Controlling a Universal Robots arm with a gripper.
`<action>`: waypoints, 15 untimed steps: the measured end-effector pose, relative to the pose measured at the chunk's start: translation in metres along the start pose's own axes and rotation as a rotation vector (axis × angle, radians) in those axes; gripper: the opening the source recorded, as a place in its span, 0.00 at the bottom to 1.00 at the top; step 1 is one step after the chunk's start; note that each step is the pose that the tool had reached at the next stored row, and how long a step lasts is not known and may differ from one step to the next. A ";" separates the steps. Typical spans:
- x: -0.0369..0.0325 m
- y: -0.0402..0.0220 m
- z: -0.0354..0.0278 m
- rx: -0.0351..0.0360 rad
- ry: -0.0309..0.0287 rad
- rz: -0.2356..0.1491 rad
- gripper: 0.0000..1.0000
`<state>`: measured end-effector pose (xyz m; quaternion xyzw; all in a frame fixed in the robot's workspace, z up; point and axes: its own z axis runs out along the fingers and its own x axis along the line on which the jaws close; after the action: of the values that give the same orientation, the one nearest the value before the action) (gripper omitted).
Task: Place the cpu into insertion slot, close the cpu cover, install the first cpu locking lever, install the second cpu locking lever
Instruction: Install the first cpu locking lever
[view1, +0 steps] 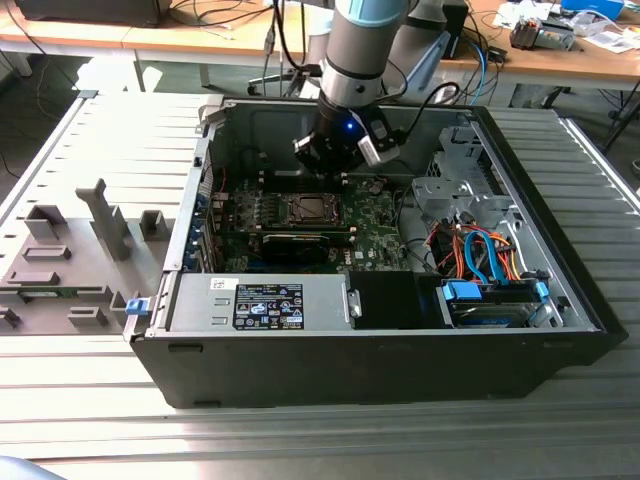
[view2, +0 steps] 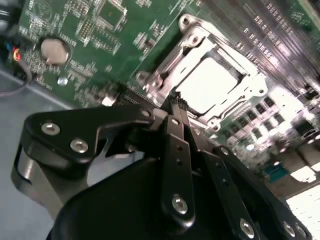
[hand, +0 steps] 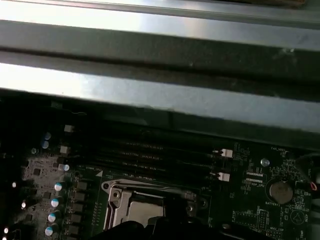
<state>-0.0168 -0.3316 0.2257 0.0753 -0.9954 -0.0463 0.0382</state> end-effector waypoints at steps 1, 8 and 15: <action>0.0007 -0.0050 -0.0002 0.0016 0.0003 0.000 0.11; 0.0039 -0.0255 -0.0016 0.0105 0.0018 0.001 0.11; 0.0047 -0.0272 -0.0078 0.0106 0.0018 0.001 0.11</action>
<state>-0.0168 -0.3598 0.2311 0.0751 -0.9956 -0.0410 0.0387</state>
